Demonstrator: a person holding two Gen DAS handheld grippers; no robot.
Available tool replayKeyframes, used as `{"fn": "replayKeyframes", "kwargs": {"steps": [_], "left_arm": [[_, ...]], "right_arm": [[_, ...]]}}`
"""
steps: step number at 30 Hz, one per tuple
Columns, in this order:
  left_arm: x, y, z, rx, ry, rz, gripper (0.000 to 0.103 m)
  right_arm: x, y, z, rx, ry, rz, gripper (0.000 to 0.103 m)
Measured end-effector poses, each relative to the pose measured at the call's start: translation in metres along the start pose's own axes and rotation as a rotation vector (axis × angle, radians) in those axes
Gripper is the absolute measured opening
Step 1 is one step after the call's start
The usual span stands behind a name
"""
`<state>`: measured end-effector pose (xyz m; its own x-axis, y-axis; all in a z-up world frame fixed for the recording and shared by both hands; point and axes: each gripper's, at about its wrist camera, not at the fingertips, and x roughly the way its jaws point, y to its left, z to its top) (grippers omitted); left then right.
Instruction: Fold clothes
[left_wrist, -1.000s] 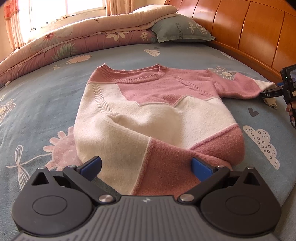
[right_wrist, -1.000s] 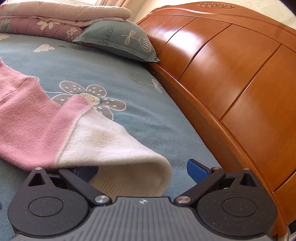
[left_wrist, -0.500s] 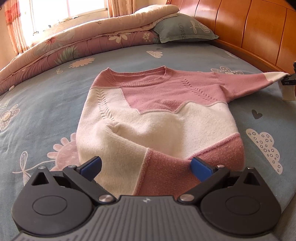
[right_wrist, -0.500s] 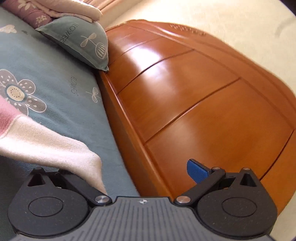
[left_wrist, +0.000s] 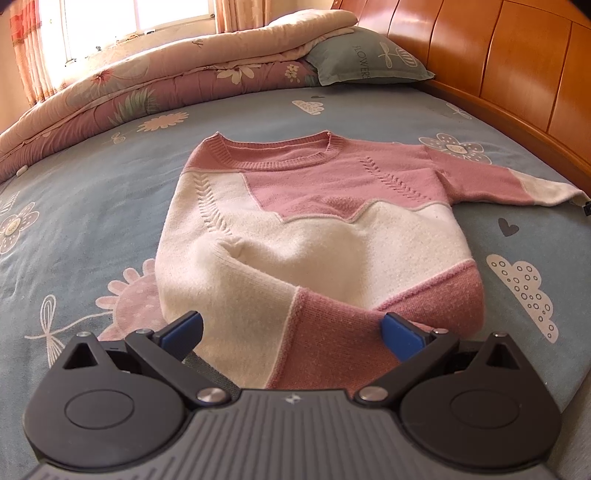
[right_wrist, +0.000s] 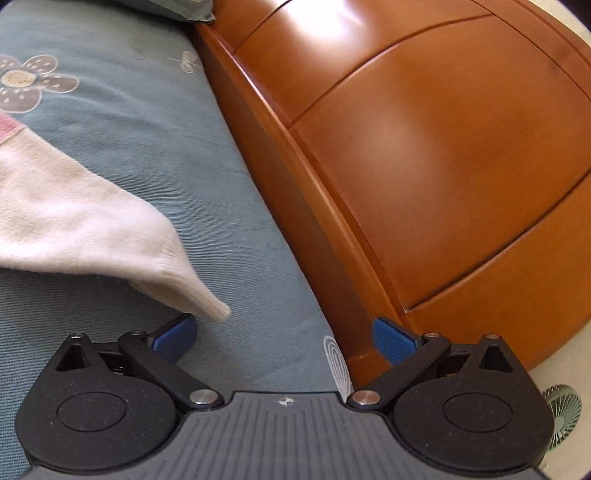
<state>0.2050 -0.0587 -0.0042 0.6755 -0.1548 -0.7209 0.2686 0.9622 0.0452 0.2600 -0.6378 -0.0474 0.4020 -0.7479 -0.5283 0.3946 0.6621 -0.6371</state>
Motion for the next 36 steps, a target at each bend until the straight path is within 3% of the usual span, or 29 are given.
{"fn": "replayKeyframes", "kwargs": {"steps": [7,9,12,14,17,19,21,24,29,34,36], "left_arm": [[-0.001,-0.005,-0.001,0.014,0.008,0.004,0.102],[-0.001,-0.005,-0.001,0.017,0.012,0.007,0.102],[-0.001,-0.007,0.0,0.021,0.017,0.011,0.102],[0.0,-0.007,0.001,0.025,0.021,0.015,0.102],[0.002,-0.01,0.003,0.035,0.027,0.027,0.102],[0.003,-0.011,0.005,0.038,0.028,0.029,0.102],[0.004,-0.012,0.005,0.042,0.026,0.031,0.102],[0.006,-0.012,0.005,0.036,0.028,0.028,0.102],[0.007,-0.012,0.005,0.028,0.027,0.027,0.102],[0.003,-0.015,0.005,0.047,0.023,0.034,0.102],[0.003,-0.014,0.005,0.042,0.029,0.033,0.102]], "right_arm": [[-0.018,-0.02,0.0,0.205,-0.071,0.168,0.103],[-0.01,-0.011,0.003,0.202,-0.016,0.22,0.103],[0.001,0.011,0.004,0.137,0.03,0.209,0.103],[0.006,0.017,0.004,0.145,-0.005,0.185,0.103],[0.017,0.011,0.008,0.236,-0.068,0.226,0.103],[0.026,0.006,0.011,0.258,-0.088,0.179,0.103],[0.029,-0.006,0.014,0.285,-0.089,0.05,0.103],[0.027,-0.037,0.015,0.382,-0.093,-0.027,0.103],[0.003,-0.048,0.019,0.384,-0.153,0.247,0.103],[0.007,-0.024,0.028,0.447,-0.076,0.843,0.103],[0.009,-0.005,0.03,0.448,-0.038,0.971,0.103]]}}
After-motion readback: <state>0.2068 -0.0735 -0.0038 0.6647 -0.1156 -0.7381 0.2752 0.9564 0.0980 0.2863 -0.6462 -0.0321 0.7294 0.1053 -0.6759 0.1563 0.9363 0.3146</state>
